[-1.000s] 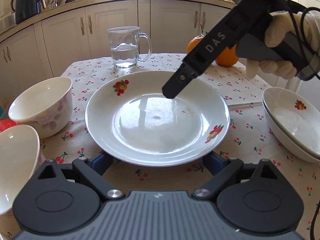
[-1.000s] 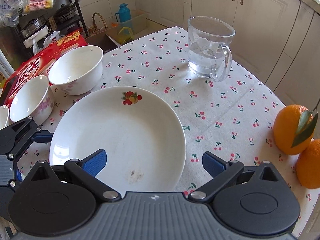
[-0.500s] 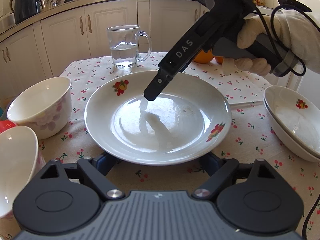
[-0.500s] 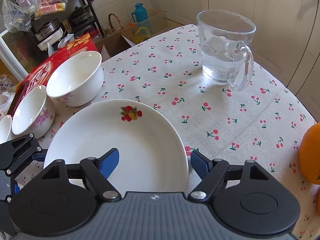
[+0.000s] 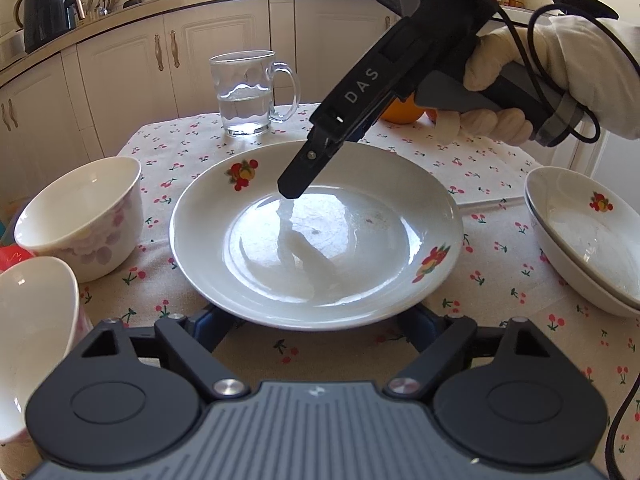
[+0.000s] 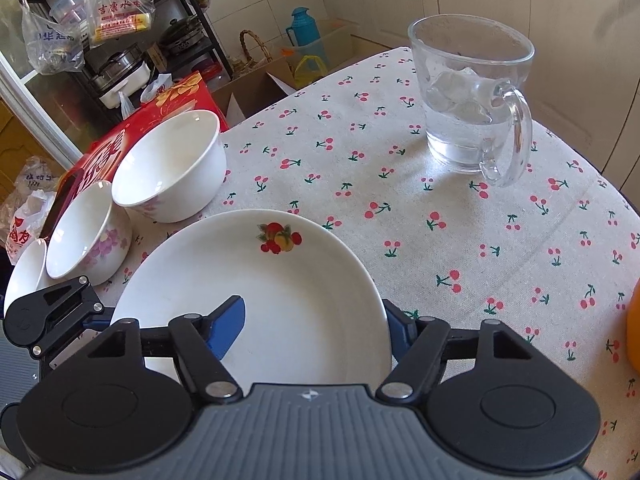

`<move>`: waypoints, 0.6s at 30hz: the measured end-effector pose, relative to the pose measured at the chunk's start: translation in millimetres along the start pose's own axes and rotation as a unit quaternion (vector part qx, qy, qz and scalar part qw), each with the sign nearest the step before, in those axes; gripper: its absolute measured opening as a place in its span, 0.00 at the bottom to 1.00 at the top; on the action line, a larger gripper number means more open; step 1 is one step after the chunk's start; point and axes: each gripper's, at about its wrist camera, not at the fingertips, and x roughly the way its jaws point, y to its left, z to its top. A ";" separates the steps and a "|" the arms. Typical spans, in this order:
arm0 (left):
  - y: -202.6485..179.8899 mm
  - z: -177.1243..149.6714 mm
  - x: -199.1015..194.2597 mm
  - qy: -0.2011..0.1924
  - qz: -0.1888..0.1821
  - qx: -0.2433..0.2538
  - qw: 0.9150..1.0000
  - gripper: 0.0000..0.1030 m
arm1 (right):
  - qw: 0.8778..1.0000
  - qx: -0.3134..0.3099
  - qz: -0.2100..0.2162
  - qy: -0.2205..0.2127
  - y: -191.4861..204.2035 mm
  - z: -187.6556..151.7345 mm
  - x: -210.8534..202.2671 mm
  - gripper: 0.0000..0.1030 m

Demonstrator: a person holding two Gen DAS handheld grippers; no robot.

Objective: Organize plates and bowls
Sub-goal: 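Close the right tool on the plate rim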

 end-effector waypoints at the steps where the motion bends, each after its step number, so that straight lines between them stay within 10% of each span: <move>1: 0.1 -0.2 -0.6 0.000 0.000 0.003 1.000 0.85 | 1.000 0.000 -0.001 0.001 0.5 -1.0 -0.5 0.75; 18: -6.9 -7.8 -25.8 0.008 -0.023 0.042 0.999 0.84 | 1.000 0.015 -0.012 -0.005 23.9 -26.1 -23.4 0.75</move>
